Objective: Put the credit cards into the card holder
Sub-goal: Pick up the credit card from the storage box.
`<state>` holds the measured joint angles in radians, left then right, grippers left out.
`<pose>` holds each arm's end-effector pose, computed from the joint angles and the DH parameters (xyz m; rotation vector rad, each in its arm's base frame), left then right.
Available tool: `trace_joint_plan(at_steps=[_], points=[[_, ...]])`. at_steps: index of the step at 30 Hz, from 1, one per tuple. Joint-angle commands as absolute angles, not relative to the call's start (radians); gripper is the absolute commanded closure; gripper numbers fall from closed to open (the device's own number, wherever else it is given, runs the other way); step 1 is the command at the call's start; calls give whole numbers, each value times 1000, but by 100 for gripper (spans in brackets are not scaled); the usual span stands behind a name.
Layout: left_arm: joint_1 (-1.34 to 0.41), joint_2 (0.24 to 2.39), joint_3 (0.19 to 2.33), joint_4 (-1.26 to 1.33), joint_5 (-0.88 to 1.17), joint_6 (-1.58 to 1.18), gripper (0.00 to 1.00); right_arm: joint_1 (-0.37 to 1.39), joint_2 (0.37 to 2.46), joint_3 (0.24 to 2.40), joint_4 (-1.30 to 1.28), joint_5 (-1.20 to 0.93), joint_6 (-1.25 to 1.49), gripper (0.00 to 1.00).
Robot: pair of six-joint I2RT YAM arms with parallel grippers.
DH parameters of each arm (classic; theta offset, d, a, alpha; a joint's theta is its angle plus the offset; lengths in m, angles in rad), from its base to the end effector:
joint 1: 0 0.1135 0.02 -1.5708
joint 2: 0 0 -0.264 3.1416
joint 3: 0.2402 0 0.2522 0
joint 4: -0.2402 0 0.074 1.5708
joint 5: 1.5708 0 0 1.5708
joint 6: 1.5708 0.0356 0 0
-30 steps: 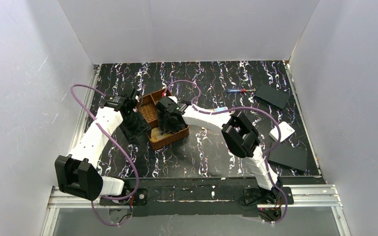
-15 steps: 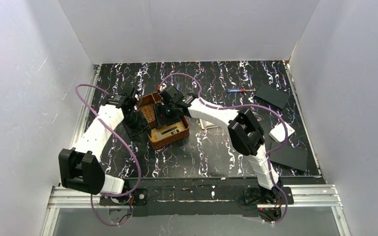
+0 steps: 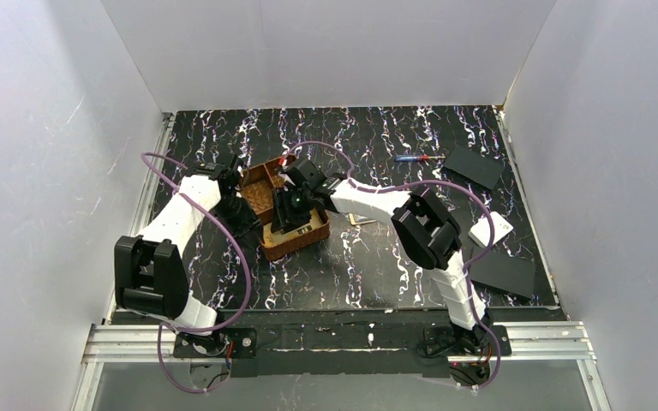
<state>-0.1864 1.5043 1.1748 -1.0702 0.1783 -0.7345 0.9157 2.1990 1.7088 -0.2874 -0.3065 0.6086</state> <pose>0.2663 -0.0567 0.2470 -0.8020 2.9393 -0.3601 0.2939 0.4002 0.1890 -0.5590 2.5216 1.0333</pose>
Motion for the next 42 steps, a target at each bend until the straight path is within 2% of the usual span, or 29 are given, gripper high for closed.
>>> trace_joint_plan(at_steps=[1,4,7,14,22,26,29,35,42], points=[[-183,1512,1141,-1084,196,-760,68,901,2187,1686,-235,-333,614,47],[-182,1504,1127,-1082,193,-762,69,900,2201,1688,-236,-332,605,45],[-182,1504,1113,-1080,197,-762,74,900,2226,1696,-229,-349,612,45],[-183,1546,1101,-1076,194,-750,82,906,2262,1702,-174,-386,669,51],[-183,1562,1096,-1076,181,-744,84,912,2307,1703,-129,-443,707,50],[-183,1539,1108,-1092,161,-745,85,917,2308,1688,-18,-505,766,56],[-169,1524,1159,-1145,152,-751,81,916,2297,1678,69,-533,802,63],[-40,1438,1289,-1222,176,-820,65,910,2292,1686,149,-556,854,67],[64,1493,1307,-1142,268,-971,63,910,2314,1711,168,-563,877,68]])
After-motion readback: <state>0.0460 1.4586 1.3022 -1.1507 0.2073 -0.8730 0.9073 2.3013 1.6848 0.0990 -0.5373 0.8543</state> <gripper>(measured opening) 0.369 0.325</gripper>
